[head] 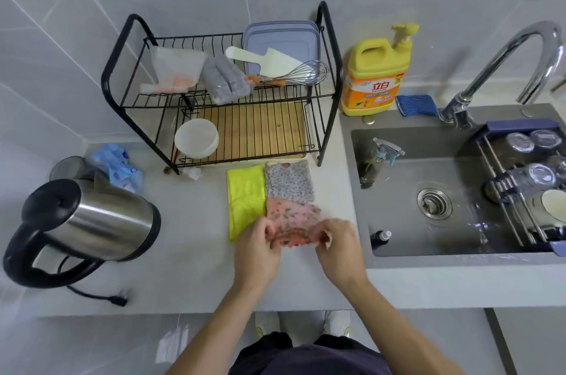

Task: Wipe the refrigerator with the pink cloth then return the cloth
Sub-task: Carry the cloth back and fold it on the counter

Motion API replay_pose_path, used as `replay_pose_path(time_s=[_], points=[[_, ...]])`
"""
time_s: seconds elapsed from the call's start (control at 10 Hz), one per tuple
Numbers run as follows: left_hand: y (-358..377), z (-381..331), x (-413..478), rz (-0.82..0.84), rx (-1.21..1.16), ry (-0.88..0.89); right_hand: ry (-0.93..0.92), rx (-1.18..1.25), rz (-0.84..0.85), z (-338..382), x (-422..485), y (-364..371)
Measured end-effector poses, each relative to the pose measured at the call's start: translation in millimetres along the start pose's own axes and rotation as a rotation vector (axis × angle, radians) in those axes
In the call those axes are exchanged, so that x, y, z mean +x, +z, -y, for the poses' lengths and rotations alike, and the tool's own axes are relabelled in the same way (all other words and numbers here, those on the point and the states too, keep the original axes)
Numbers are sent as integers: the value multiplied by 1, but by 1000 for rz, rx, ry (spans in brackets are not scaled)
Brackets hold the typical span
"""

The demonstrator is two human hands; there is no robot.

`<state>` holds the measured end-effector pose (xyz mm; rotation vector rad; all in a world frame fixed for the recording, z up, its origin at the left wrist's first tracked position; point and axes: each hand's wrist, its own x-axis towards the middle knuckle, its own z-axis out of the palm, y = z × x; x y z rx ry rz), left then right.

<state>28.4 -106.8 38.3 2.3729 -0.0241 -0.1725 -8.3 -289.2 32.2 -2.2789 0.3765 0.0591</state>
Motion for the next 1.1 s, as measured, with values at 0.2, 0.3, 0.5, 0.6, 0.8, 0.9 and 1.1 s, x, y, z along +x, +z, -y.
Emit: replay_pose_path(time_s=[0.2,0.3,0.5,0.6,0.8,0.9,1.1], points=[[22,32,-26,331,212,-2,58,-197,323,-29,-32,20],[24,35,-23,295,235,35,34,-195,246,-33,-31,26],[37,38,-18,328,262,55,-83,-325,190,-44,-17,28],[40,40,-17,319,256,54,-91,-346,174,-44,-12,26],[40,45,-17,115,234,114,-121,-345,231,-46,-15,21],[36,51,-6,151,339,203,-124,-321,259,-44,-14,19],[33,45,-13,49,222,200,-125,-161,170,-55,-27,13]])
